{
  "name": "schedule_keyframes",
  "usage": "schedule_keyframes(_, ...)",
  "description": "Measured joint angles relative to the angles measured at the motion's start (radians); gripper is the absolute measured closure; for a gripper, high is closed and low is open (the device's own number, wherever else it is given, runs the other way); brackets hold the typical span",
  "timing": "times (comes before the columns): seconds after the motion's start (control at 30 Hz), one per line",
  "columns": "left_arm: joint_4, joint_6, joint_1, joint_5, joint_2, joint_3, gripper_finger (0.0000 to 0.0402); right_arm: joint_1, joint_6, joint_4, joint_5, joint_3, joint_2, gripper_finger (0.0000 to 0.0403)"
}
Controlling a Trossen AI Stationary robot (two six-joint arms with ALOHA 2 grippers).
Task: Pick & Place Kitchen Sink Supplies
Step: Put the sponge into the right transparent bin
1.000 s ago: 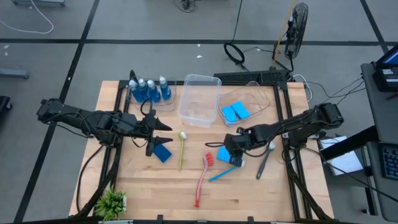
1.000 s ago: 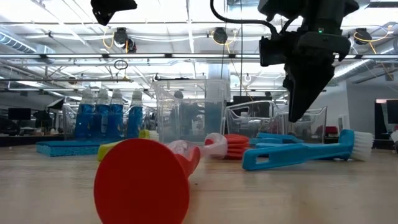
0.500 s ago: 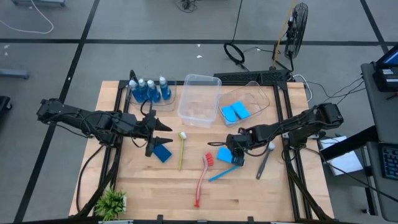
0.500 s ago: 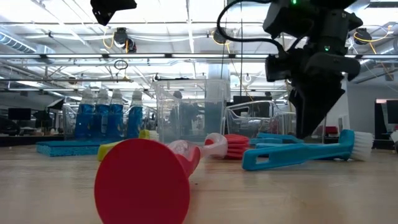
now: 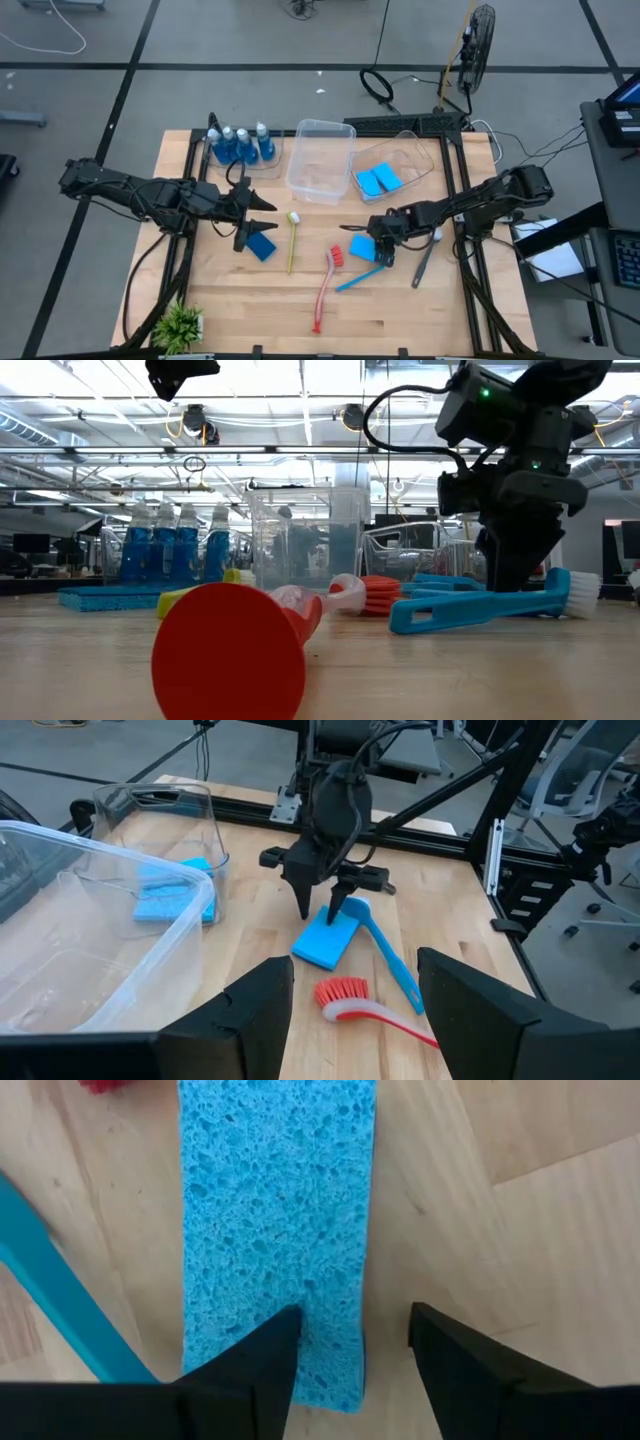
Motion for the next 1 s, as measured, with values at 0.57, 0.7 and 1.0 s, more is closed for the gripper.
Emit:
schedule_keyframes(0.57,0.000,0.002,0.000,-0.001,0.000,0.000,0.0185,0.000,0.061,0.023,0.011,-0.015,0.001,0.0380)
schedule_keyframes(0.7,0.000,0.002,0.000,-0.001,0.000,0.000,0.0185,0.000,0.069,0.049,0.011,-0.016,0.000,0.0398)
schedule_keyframes(1.0,0.000,0.003,0.000,-0.001,0.000,0.000,0.0185,0.000,0.118,0.053,0.041,-0.021,-0.133,0.0402)
